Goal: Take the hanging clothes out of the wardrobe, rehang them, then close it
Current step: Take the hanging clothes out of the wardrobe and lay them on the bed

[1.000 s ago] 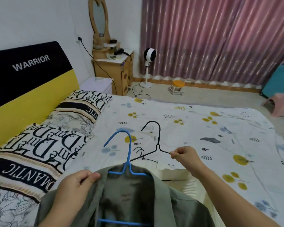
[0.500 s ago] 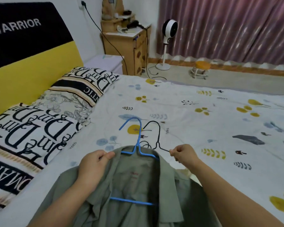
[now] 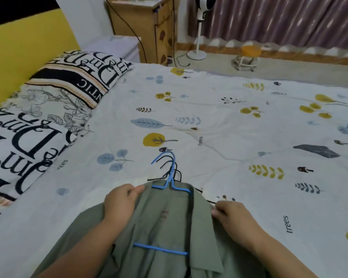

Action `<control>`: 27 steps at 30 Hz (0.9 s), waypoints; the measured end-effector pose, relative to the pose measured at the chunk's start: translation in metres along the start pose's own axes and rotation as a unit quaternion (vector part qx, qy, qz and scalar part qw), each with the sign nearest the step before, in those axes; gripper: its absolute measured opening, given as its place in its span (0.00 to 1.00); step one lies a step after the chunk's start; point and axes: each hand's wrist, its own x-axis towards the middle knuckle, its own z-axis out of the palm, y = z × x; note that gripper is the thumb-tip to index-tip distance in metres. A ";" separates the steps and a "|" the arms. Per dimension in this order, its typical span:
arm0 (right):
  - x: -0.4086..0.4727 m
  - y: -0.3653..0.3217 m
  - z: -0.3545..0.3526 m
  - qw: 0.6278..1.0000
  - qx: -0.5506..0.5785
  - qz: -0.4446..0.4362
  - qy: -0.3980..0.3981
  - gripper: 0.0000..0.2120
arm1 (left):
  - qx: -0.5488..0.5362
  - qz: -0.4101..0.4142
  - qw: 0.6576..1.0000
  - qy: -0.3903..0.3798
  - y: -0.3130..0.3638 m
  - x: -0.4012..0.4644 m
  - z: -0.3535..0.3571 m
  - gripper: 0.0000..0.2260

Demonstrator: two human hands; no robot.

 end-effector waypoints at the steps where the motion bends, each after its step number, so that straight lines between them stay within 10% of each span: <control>1: 0.004 0.002 0.000 0.999 -0.006 0.008 0.033 0.17 | -0.007 0.006 1.000 -0.003 0.004 0.002 0.003 0.20; 6: 0.018 0.019 0.028 0.992 -0.075 0.050 0.091 0.12 | 0.189 0.085 0.978 0.019 0.011 -0.013 0.015 0.22; 10: 0.012 0.022 0.050 0.983 -0.136 0.006 0.121 0.09 | 0.334 0.081 0.926 -0.157 -0.010 -0.052 0.018 0.28; 14: -0.010 0.005 0.039 0.977 -0.170 0.000 0.131 0.11 | 0.314 0.042 0.911 -0.265 -0.021 -0.064 0.003 0.30; 27: -0.141 -0.130 -0.045 0.996 -0.053 -0.066 -0.031 0.16 | 0.205 0.102 0.947 -0.227 0.068 -0.151 -0.170 0.14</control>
